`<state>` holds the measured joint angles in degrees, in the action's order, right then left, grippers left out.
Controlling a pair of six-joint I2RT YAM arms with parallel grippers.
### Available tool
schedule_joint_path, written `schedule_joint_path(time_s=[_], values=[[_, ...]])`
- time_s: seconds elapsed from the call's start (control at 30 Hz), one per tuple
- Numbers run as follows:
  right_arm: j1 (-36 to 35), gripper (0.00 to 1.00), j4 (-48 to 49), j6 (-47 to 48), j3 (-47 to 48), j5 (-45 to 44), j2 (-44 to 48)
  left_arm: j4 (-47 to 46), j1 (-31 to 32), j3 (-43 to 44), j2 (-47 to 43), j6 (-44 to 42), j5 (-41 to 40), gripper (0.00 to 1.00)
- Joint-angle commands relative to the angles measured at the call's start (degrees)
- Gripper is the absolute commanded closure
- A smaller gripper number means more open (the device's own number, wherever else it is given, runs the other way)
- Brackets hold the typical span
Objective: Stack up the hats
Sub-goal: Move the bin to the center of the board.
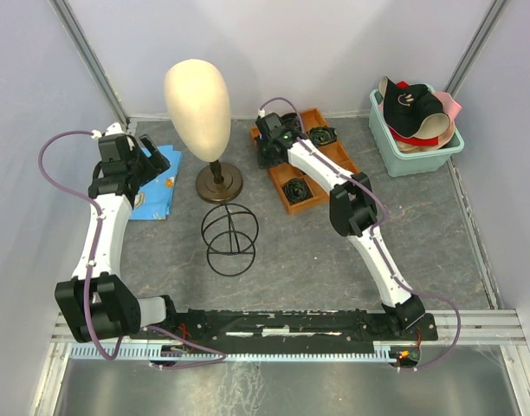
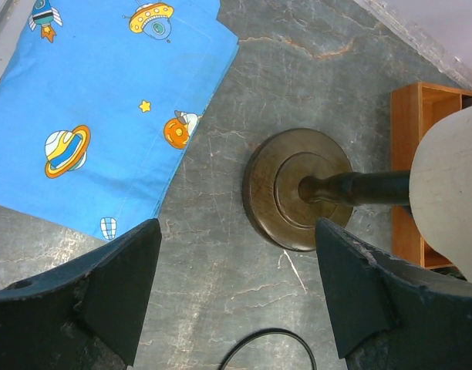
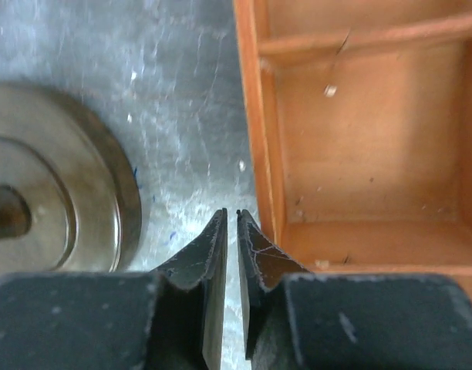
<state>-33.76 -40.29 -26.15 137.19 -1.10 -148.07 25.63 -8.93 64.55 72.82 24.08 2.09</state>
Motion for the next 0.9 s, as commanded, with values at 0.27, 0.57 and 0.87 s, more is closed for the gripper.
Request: schedule_joint_path(time_s=[0.27, 0.57, 0.87], values=[[6.65, 0.85, -2.24, 2.09, 11.09, -21.92, -9.03, -3.0, -0.17, -1.8, -2.67, -2.55, 1.04, 0.13], [8.19, 0.88, -0.48, 2.3, 16.58, -28.47, -11.4, -4.27, -0.15, -3.9, -3.09, -1.33, 2.29, 0.14], [6.66, 0.89, 14.04, 8.03, -4.27, -16.61, 10.52, -4.04, -0.12, -2.27, -4.61, -1.07, 2.18, 0.14]])
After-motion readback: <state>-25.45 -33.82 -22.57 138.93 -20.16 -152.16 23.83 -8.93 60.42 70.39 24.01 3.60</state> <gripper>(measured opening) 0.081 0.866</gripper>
